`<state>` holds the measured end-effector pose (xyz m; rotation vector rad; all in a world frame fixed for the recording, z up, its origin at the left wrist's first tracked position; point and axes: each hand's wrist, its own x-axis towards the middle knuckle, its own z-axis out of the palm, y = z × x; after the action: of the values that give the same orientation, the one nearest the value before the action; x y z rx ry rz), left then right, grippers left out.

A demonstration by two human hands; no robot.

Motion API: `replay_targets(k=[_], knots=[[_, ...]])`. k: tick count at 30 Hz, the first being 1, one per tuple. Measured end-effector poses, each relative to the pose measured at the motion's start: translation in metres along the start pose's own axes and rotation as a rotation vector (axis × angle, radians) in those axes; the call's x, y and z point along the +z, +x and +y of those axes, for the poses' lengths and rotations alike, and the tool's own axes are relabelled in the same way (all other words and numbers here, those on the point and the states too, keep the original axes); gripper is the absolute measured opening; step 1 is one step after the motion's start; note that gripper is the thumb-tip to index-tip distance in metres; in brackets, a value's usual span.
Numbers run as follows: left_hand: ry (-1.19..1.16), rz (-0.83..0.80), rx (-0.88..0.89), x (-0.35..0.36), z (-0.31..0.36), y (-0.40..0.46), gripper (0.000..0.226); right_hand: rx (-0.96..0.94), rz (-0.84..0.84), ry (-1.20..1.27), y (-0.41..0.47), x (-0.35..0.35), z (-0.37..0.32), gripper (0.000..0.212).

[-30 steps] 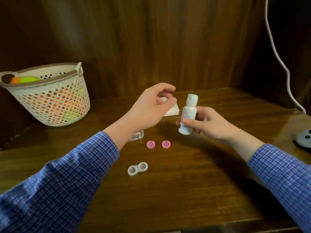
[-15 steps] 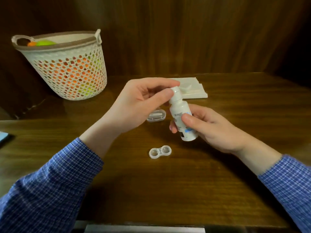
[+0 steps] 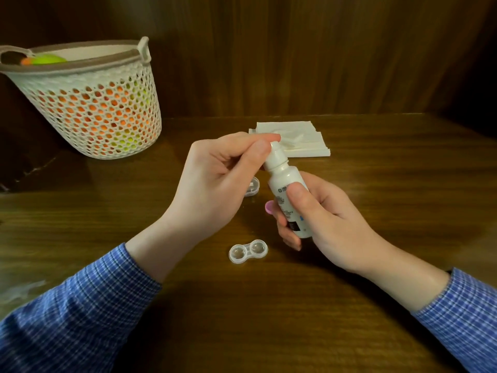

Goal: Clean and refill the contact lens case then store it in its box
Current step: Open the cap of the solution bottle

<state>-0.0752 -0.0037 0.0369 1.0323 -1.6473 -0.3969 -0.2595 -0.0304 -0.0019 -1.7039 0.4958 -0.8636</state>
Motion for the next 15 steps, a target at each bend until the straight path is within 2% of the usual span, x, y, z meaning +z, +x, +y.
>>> replay_targets(k=[15], knots=[[-0.046, 0.079, -0.068, 0.0052, 0.0011, -0.0086, 0.026, 0.016, -0.019, 0.004, -0.0006, 0.0011, 0.0031, 0.038]])
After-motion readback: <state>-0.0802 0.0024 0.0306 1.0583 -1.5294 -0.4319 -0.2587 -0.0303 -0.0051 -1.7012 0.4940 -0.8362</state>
